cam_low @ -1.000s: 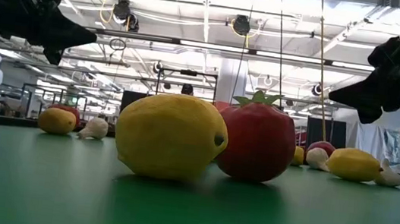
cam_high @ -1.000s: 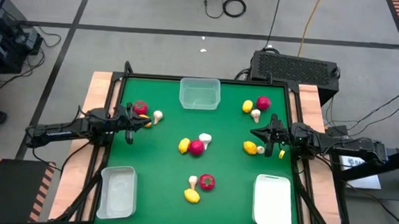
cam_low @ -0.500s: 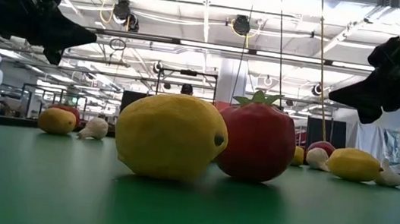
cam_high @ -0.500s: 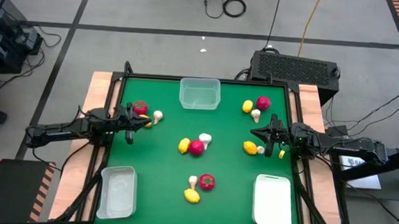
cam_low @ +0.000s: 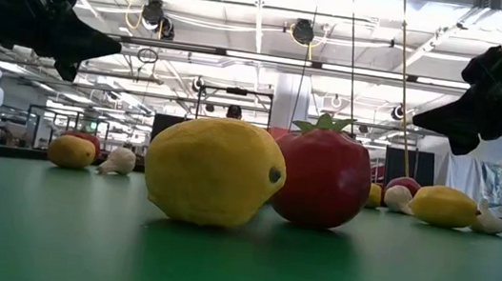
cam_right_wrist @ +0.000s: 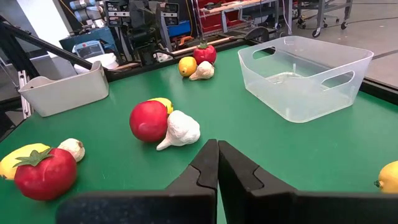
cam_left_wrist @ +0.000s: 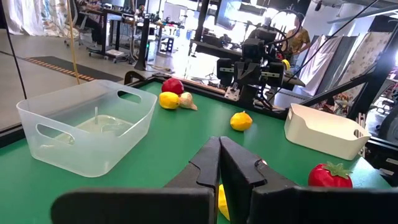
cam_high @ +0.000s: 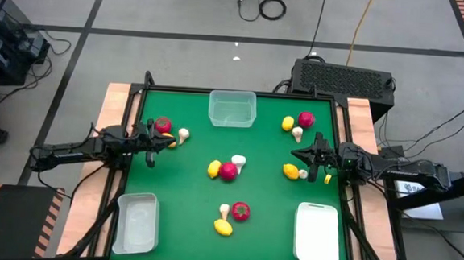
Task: Sort produce into baskets
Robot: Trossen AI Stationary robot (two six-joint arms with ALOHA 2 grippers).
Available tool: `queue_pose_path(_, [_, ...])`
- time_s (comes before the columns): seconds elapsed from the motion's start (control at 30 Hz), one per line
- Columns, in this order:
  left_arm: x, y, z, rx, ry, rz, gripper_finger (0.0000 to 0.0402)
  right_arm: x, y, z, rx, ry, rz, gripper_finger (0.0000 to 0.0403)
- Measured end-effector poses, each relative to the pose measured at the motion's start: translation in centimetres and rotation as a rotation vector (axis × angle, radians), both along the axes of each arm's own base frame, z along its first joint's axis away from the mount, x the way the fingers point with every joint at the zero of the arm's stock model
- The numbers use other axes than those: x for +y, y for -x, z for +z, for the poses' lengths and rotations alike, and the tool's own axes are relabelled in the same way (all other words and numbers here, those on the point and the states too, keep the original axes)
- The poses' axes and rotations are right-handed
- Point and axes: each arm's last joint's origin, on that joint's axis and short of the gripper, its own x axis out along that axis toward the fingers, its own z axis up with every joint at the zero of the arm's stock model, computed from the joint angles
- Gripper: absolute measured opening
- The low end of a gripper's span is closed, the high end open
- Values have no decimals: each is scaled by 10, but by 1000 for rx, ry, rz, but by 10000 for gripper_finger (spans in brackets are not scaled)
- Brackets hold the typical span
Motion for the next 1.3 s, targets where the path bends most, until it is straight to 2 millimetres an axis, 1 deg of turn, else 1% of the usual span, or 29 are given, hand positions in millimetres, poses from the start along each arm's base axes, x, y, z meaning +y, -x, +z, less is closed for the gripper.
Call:
queue_pose_path(0.7, [0,0,0,0,0,0,15,0,0,0,2,11,2,0])
queue_pose_path(0.97, [0,0,0,0,0,0,15,0,0,1,-43,-135,-24,0])
queue_pose_path(1.1, [0,0,1,-12,1,0,15,0,-1,8,-117,-142,-21,0])
queue_pose_path(1.3, [0,0,5,-83,145,0,15,0,-1,14,-161,-62,-8,0])
